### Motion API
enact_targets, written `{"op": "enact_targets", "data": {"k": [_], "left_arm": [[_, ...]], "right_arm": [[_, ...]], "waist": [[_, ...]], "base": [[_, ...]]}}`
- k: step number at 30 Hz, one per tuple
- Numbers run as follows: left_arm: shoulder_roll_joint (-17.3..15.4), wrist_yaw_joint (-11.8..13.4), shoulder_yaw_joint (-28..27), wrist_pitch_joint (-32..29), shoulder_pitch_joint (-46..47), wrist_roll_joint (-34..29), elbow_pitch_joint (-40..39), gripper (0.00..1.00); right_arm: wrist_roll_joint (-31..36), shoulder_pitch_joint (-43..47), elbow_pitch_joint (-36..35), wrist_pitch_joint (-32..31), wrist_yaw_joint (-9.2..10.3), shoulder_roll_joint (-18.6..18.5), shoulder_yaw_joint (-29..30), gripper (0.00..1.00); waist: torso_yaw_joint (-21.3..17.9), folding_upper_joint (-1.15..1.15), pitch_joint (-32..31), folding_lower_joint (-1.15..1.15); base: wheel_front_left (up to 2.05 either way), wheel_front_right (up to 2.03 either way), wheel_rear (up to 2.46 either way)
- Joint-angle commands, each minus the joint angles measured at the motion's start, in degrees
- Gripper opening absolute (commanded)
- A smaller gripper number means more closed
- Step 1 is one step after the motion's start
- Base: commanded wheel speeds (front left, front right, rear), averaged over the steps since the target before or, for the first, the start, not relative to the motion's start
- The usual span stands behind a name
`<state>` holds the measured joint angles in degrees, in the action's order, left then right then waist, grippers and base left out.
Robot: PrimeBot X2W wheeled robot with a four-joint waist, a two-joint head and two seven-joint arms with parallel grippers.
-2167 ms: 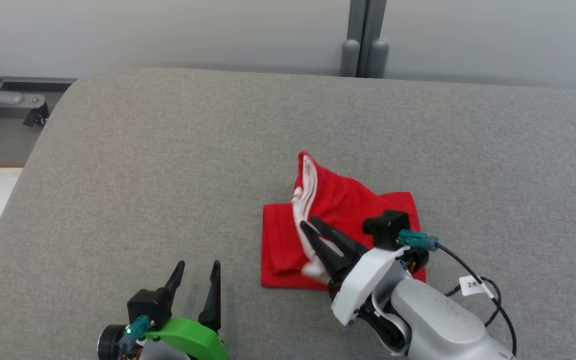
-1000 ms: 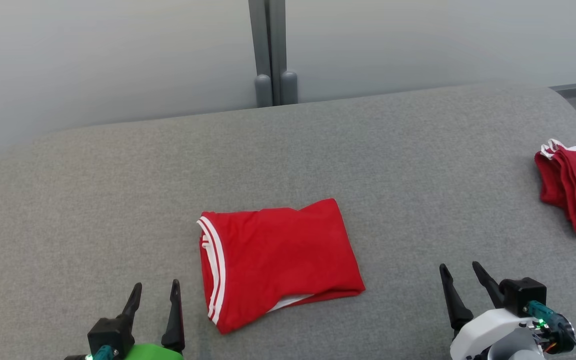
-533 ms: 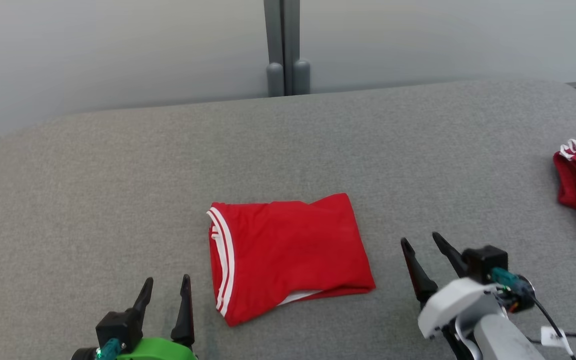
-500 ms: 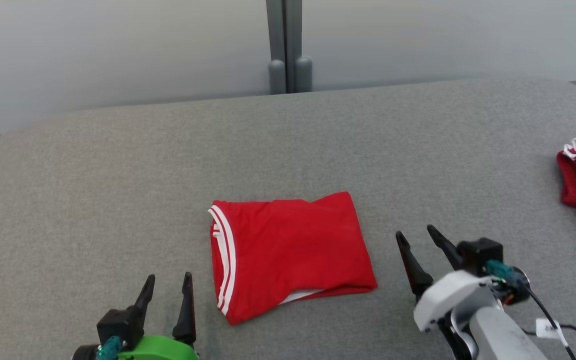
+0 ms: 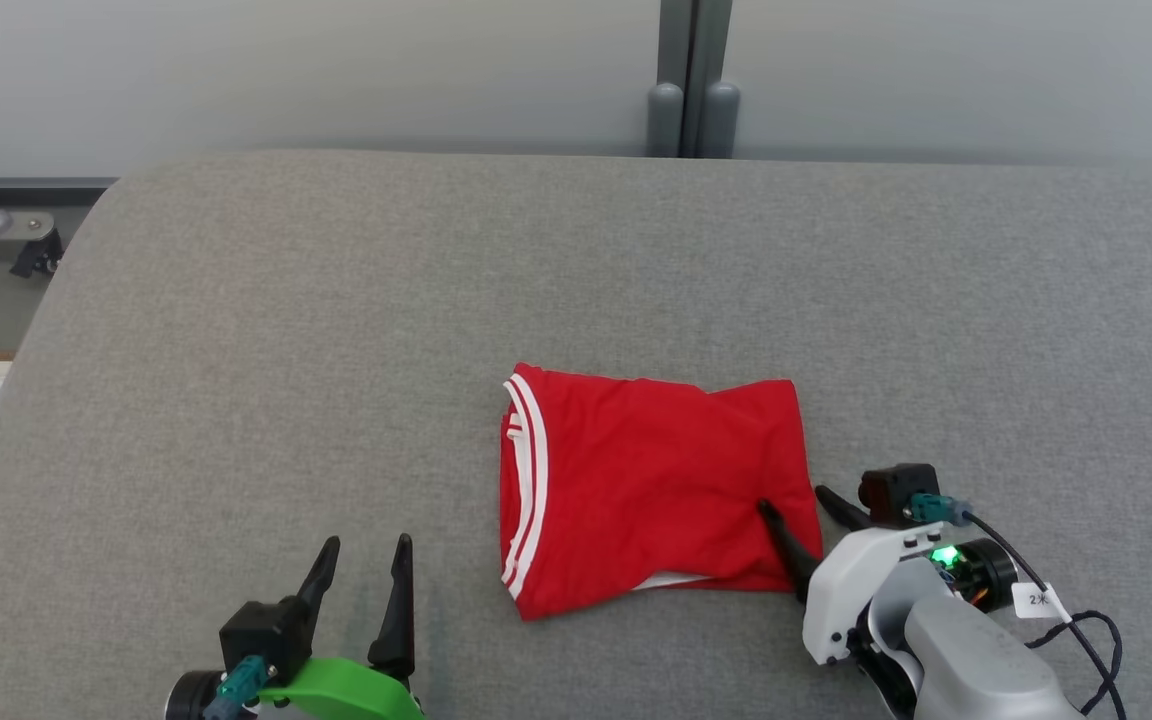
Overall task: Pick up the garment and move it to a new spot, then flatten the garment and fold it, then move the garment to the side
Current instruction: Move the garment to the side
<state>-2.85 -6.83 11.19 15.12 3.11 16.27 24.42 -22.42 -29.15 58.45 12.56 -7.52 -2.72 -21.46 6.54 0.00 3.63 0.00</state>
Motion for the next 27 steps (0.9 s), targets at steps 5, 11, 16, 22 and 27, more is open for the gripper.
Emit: {"op": "enact_targets", "data": {"k": [5, 11, 16, 22, 27], "left_arm": [[-0.17, -0.23, -0.51, -0.01, 0.74, 0.12, -0.68, 1.00], [-0.17, -0.28, -0.62, -0.01, -1.03, 0.69, -1.81, 1.00], [-0.17, -0.37, 0.10, -0.01, -1.69, 0.84, -2.98, 1.00], [-0.19, -0.47, 2.41, -0.01, -0.09, 2.29, -4.12, 1.00], [-0.21, -0.55, 5.33, -0.01, 1.20, 2.43, -4.96, 1.00]], "right_arm": [[-2.77, 0.03, 4.14, 1.02, 0.08, -0.39, -0.85, 0.00], [-3.47, -1.24, 4.01, 2.57, 0.16, -0.70, 3.26, 0.00], [-0.44, 0.64, 1.03, 2.64, 0.12, -0.49, 6.55, 0.00], [3.15, 2.45, -1.69, 2.66, 0.11, -0.42, 9.80, 0.00], [4.95, 4.02, -3.41, 2.66, 0.10, -0.38, 12.35, 0.00]], "waist": [[0.26, 0.00, 0.43, 0.00], [-4.95, 0.00, -1.15, 0.00], [-13.07, 0.00, -2.00, 0.00], [-23.56, 0.00, -1.69, 0.00], [-30.26, 0.00, -0.92, 0.00]], "base": [[0.00, 0.00, 0.00], [0.00, 0.00, 0.00], [0.00, 0.00, 0.00], [0.00, 0.00, 0.00], [0.00, 0.00, 0.00]]}}
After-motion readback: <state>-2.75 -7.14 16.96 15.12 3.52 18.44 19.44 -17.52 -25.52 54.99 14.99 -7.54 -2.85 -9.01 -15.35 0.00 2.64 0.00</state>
